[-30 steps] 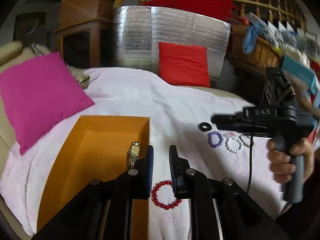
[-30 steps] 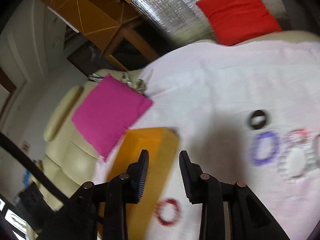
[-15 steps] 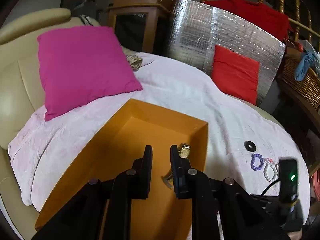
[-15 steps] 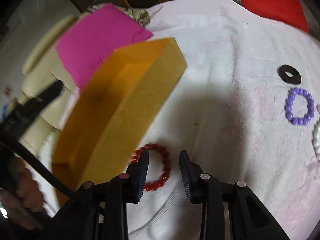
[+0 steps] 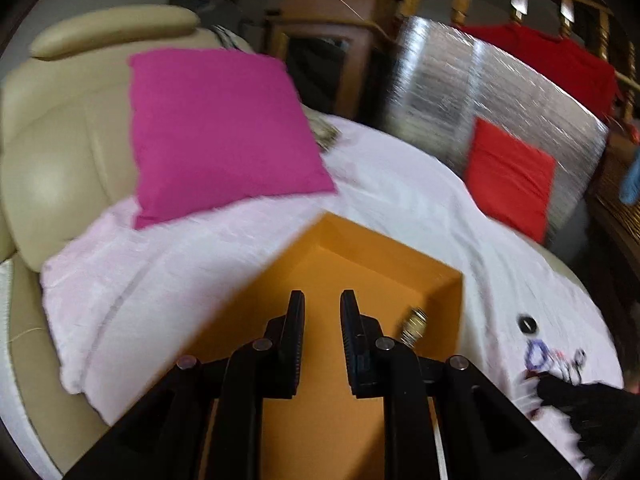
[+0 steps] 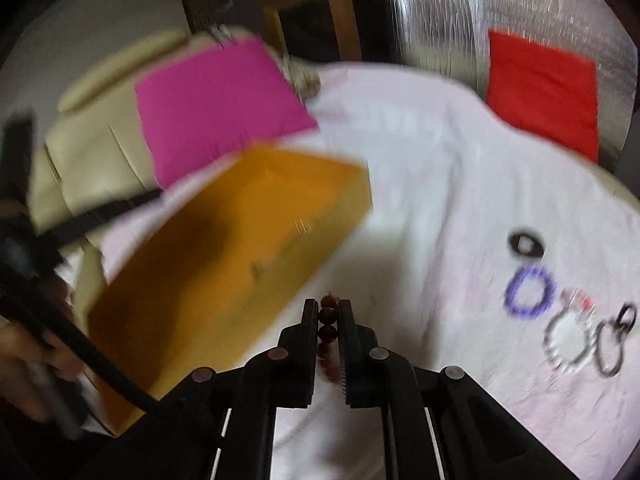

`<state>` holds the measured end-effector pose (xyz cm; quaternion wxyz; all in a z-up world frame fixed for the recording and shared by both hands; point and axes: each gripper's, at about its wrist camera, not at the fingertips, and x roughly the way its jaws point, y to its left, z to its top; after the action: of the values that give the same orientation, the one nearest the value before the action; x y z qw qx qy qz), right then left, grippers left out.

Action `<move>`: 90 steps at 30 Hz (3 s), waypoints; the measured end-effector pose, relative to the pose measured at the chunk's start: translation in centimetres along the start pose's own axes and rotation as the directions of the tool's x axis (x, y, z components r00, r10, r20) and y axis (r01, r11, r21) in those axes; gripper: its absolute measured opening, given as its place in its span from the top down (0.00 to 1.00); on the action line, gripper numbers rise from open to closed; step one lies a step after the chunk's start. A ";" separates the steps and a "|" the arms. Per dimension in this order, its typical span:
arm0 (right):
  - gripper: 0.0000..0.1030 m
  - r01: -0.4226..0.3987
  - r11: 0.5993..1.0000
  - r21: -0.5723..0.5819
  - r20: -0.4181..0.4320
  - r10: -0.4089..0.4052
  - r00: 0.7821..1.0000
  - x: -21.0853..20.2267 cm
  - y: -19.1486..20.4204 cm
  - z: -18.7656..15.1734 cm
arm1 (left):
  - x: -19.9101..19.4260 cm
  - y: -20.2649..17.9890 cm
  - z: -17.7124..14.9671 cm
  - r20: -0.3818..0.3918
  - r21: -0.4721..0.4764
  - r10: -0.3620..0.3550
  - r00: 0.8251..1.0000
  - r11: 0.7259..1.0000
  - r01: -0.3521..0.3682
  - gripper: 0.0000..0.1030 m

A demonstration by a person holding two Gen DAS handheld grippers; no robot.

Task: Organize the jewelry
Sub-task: 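Release the gold watch into the orange box with the right tool, then withdraw, then grasp the white bead bracelet with the left tool while the right tool grasps the black-loop keychain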

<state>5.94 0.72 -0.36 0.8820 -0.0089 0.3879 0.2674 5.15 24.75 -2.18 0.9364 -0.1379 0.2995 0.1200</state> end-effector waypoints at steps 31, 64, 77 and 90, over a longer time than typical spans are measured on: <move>0.65 0.129 0.724 0.678 0.042 -0.213 0.976 -13.5 -30.6 -10.6 | 1.8 -22.8 -6.0 -0.111 0.383 -0.271 0.956 0.876 0.292 0.44; 0.95 0.289 0.762 0.580 -0.034 -0.331 0.943 -3.4 -37.0 -6.9 | 8.2 -33.1 -14.2 -0.523 0.291 -0.413 0.746 0.736 0.611 0.35; 0.98 0.212 0.766 0.606 0.029 -0.288 0.957 -6.3 -36.9 -7.1 | 7.0 -32.7 -13.8 -0.507 0.305 -0.443 0.740 0.711 0.634 0.91; 0.63 0.228 0.745 0.627 -0.005 -0.288 0.958 -4.4 -37.4 -6.8 | 4.0 -29.9 -11.8 -0.470 0.309 -0.505 0.724 0.674 0.671 0.91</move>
<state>16.73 -34.91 -9.24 0.8807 0.2405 0.4081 0.0004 11.30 -6.50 -8.21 0.8599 -0.0218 0.4167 -0.2939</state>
